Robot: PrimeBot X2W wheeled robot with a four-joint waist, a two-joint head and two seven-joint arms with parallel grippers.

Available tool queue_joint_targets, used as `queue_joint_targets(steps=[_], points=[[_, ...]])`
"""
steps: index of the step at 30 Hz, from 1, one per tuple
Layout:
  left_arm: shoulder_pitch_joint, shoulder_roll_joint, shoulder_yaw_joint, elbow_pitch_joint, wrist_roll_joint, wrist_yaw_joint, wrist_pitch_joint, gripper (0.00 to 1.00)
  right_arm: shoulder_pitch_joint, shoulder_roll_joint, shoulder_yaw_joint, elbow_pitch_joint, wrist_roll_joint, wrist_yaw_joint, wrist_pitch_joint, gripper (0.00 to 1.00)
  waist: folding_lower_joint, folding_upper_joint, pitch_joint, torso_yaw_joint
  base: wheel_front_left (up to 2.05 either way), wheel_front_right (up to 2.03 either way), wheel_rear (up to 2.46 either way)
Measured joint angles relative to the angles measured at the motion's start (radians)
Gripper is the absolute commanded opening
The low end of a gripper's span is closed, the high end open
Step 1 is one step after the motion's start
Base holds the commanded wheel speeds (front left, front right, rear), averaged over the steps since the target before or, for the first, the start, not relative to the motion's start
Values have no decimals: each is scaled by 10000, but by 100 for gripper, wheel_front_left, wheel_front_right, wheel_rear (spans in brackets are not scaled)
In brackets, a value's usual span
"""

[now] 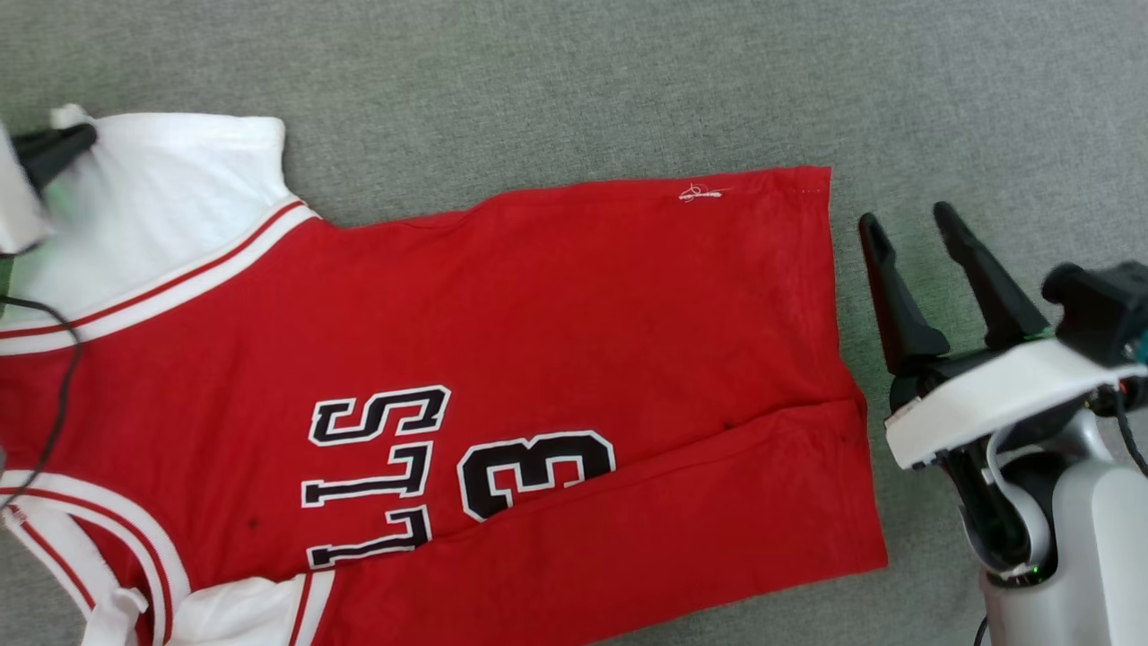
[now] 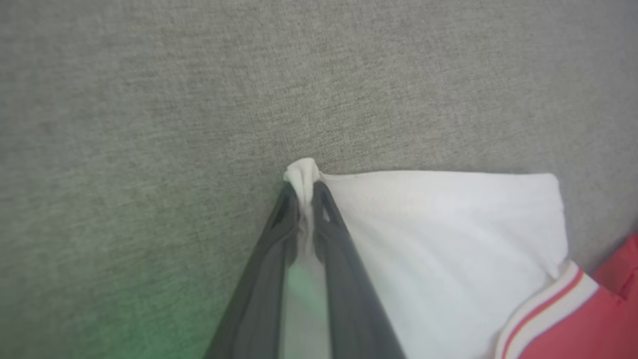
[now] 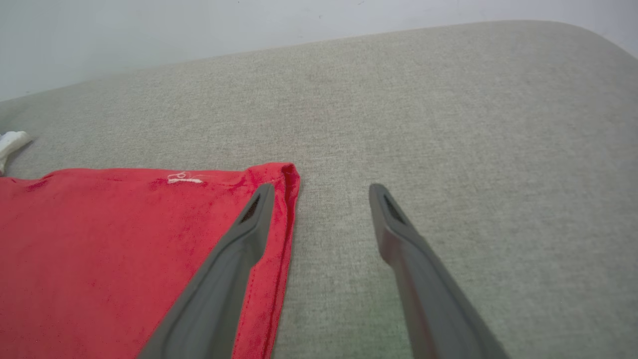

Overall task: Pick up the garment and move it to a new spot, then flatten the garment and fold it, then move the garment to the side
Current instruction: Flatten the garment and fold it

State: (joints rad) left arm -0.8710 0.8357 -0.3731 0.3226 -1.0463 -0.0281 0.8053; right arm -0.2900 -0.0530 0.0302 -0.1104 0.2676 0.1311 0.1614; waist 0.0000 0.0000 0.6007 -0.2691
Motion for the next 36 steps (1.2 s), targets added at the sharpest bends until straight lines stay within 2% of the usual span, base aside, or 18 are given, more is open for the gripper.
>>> queue_joint_targets(steps=[6,12,19,20,21,22,23,28,33,36], points=[[65,-537,-178,230,370,-259,-993,0,-809,-585,130,736,731,-2,2268,100,1,0,-323,317,0,0,0],[-208,-1267,-288,161,681,-336,-1942,0,-1816,-1129,234,1321,1202,-2,4964,100,1,0,-581,1037,0,0,0],[-464,-1523,-493,-510,1022,-594,-2602,0,-2600,-1411,-52,1835,1085,-2,7081,100,0,0,-537,1909,0,0,0],[-466,-1559,-541,-587,1064,-606,-2679,0,-2663,-1423,-134,1881,1080,-2,7386,97,0,0,-501,2004,0,0,0],[-464,-1582,-591,-642,1112,-642,-2746,0,-2724,-1417,-255,1931,1080,-2,7682,37,-1,0,-468,2090,0,0,0],[-461,-1603,-616,-683,1122,-677,-2823,0,-2785,-1423,-314,1935,1066,-2,7965,4,-1,0,-435,2172,0,0,0],[-452,-1624,-631,-711,1122,-688,-2892,0,-2819,-1436,-368,1925,1020,-2,8157,0,-1,0,-411,2248,0,0,0],[-80,-1712,-685,-755,1126,-750,-3327,0,-2807,-1438,-443,1726,928,-4,8464,0,-1,0,-558,2446,0,0,0],[548,-1666,-443,-882,1124,-754,-4132,0,-2498,-1605,-351,1193,623,-2,7795,0,0,0,-1104,2522,0,0,0],[1330,-1615,-232,-1177,1012,-570,-4633,0,-2147,-1701,-491,796,560,-2,7430,0,-1,0,-1581,2577,0,0,0]])
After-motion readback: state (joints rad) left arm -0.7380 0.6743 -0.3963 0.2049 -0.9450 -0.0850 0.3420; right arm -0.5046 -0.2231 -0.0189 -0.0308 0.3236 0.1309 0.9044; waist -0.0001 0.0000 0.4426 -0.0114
